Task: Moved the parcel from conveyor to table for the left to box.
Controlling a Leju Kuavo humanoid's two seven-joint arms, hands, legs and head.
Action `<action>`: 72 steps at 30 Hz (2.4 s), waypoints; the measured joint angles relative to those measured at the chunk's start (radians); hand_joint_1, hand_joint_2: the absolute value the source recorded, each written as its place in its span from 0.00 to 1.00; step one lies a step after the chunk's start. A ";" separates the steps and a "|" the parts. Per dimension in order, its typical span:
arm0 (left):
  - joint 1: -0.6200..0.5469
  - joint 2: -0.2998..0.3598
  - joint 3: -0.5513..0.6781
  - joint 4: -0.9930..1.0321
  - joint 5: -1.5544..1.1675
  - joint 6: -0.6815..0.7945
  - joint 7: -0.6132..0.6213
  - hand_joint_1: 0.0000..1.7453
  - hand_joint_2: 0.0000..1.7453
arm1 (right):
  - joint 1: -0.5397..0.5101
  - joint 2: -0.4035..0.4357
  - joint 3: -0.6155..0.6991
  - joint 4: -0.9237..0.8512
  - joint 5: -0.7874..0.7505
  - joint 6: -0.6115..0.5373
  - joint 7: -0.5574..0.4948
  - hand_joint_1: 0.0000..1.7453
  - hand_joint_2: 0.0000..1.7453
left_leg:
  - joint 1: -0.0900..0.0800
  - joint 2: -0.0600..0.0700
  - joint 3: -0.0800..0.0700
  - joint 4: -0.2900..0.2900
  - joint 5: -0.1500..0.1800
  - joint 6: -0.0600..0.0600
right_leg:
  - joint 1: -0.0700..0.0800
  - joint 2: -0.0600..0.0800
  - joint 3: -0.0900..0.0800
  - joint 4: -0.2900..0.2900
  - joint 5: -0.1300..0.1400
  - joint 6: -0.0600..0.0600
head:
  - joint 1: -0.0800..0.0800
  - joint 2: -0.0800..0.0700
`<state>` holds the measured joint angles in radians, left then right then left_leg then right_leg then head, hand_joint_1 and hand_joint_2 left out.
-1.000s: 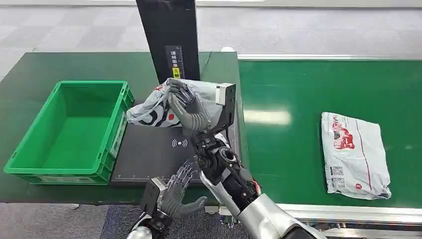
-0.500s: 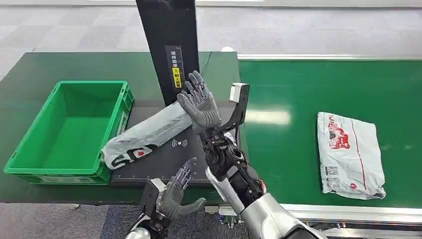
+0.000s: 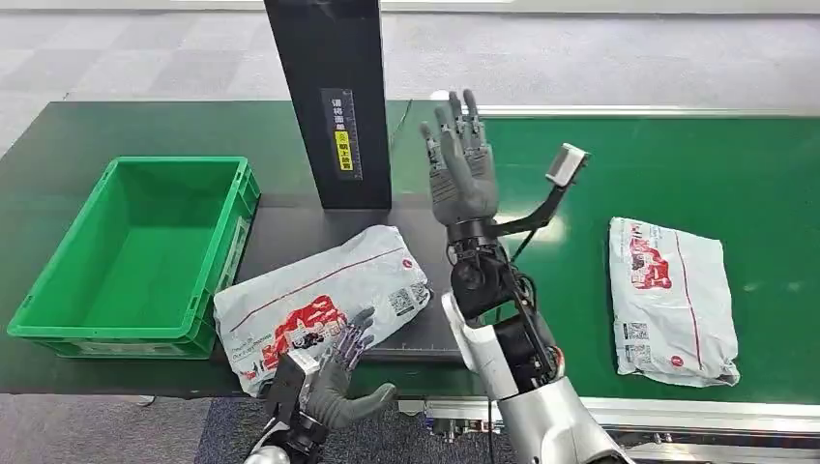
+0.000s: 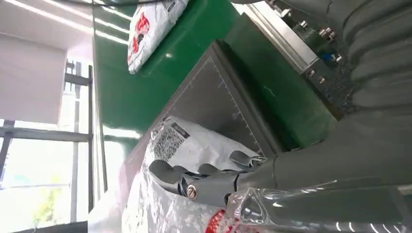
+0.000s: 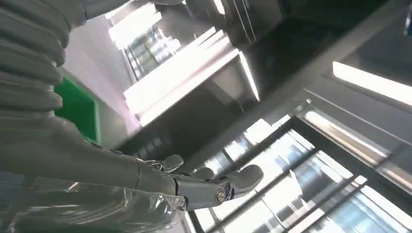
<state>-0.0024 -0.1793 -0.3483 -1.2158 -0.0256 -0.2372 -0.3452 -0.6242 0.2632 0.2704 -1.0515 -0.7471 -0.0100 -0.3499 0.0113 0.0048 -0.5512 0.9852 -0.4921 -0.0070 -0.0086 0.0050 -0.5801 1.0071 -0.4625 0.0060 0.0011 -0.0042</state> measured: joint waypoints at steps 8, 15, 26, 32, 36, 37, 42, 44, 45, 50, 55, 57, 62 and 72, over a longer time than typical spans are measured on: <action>0.140 0.036 0.057 -0.235 -0.016 0.052 -0.022 0.00 1.00 | 0.075 -0.205 -0.117 -0.078 0.511 -0.153 -0.098 0.00 1.00 | 0.000 -0.001 0.000 0.000 -0.001 0.000 | 0.000 -0.001 0.000 -0.001 0.000 0.000 | 0.000 0.000; 0.269 0.056 0.169 -0.530 0.053 0.023 -0.191 0.00 1.00 | 0.242 -0.301 -0.211 -0.211 0.730 -0.152 -0.137 0.00 1.00 | 0.001 -0.002 -0.001 0.000 -0.002 -0.001 | 0.001 -0.002 0.000 -0.001 -0.002 0.000 | 0.000 0.000; 0.302 0.040 0.236 -0.700 -0.112 0.103 -0.127 0.00 1.00 | 0.484 -0.212 -0.199 -0.321 0.740 -0.035 -0.085 0.00 1.00 | 0.001 -0.003 0.000 -0.001 -0.001 -0.001 | 0.001 -0.002 0.001 -0.001 -0.002 -0.001 | 0.000 0.000; 0.130 0.050 0.191 -0.491 -0.326 0.169 0.016 0.00 1.00 | 0.499 -0.164 -0.178 -0.285 0.720 -0.011 -0.046 0.00 1.00 | 0.001 -0.004 0.001 0.000 0.000 0.000 | 0.001 -0.005 0.003 -0.001 -0.002 0.000 | 0.000 0.000; -0.024 0.063 0.116 -0.274 -0.448 0.206 0.063 0.00 1.00 | 0.505 -0.146 -0.172 -0.254 0.708 0.004 -0.042 0.00 1.00 | 0.000 -0.004 0.001 0.000 0.000 0.000 | 0.000 -0.004 0.003 -0.001 -0.001 0.000 | 0.000 0.000; -0.054 0.065 0.100 -0.227 -0.458 0.214 0.068 0.00 1.00 | 0.506 -0.143 -0.172 -0.249 0.707 0.005 -0.042 0.00 1.00 | 0.000 -0.004 0.001 0.000 0.000 0.000 | 0.000 -0.004 0.003 -0.001 -0.001 0.000 | 0.000 0.000; -0.210 0.075 0.031 0.010 -0.501 0.238 0.086 0.00 1.00 | 0.510 -0.129 -0.172 -0.229 0.698 0.018 -0.039 0.00 1.00 | 0.000 -0.004 0.000 0.000 0.000 0.000 | 0.000 -0.004 0.002 0.000 -0.001 0.000 | 0.000 0.000; -0.261 0.076 0.009 0.087 -0.528 0.243 0.093 0.00 1.00 | 0.510 -0.125 -0.173 -0.222 0.687 0.021 -0.038 0.00 1.00 | 0.001 -0.004 0.000 0.000 0.000 0.000 | 0.001 -0.004 0.002 0.000 -0.001 0.000 | 0.000 0.000; -0.288 0.076 -0.005 0.133 -0.545 0.248 0.098 0.00 1.00 | 0.510 -0.124 -0.174 -0.219 0.680 0.027 -0.038 0.00 1.00 | 0.001 -0.004 0.000 0.000 0.000 0.000 | 0.001 -0.004 0.002 0.000 -0.001 0.000 | 0.000 0.000; -0.403 0.075 -0.068 0.318 -0.620 0.266 0.122 0.00 1.00 | 0.512 -0.121 -0.174 -0.213 0.655 0.046 -0.042 0.00 1.00 | 0.000 -0.004 0.000 0.000 0.000 0.000 | 0.000 -0.004 0.002 0.000 -0.001 0.000 | 0.000 0.000; -0.497 0.070 -0.133 0.468 -0.691 0.256 0.147 1.00 1.00 | 0.512 -0.121 -0.175 -0.214 0.632 0.051 -0.042 0.00 1.00 | 0.000 -0.004 0.001 0.000 0.001 0.000 | 0.000 -0.005 0.003 0.000 -0.001 0.000 | 0.000 0.000; -0.528 0.066 -0.159 0.514 -0.710 0.249 0.148 1.00 1.00 | 0.514 -0.121 -0.175 -0.218 0.626 0.051 -0.042 0.00 1.00 | 0.000 -0.004 0.001 0.000 0.001 0.000 | 0.000 -0.005 0.003 0.000 -0.001 0.000 | 0.000 0.000; -0.590 0.058 -0.208 0.589 -0.727 0.235 0.143 1.00 1.00 | 0.526 -0.120 -0.175 -0.240 0.619 0.051 -0.039 0.00 1.00 | 0.000 -0.005 0.003 0.000 0.001 0.000 | 0.000 -0.005 0.006 0.000 -0.001 0.000 | 0.000 0.000; -0.622 0.067 -0.239 0.624 -0.705 0.263 0.100 1.00 1.00 | 0.578 -0.120 -0.181 -0.281 0.619 0.057 -0.038 0.00 1.00 | 0.000 -0.005 0.004 0.000 0.000 0.000 | 0.000 -0.005 0.007 0.000 -0.001 0.000 | 0.000 0.000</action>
<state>-0.6240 -0.1122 -0.5871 -0.5920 -0.7305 0.0259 -0.2453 -0.0459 0.1431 0.0896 -1.3321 -0.1278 0.0473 -0.3879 0.0117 0.0002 -0.5471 0.9851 -0.4917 -0.0069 -0.0083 -0.0002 -0.5734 1.0066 -0.4637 0.0057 0.0011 -0.0042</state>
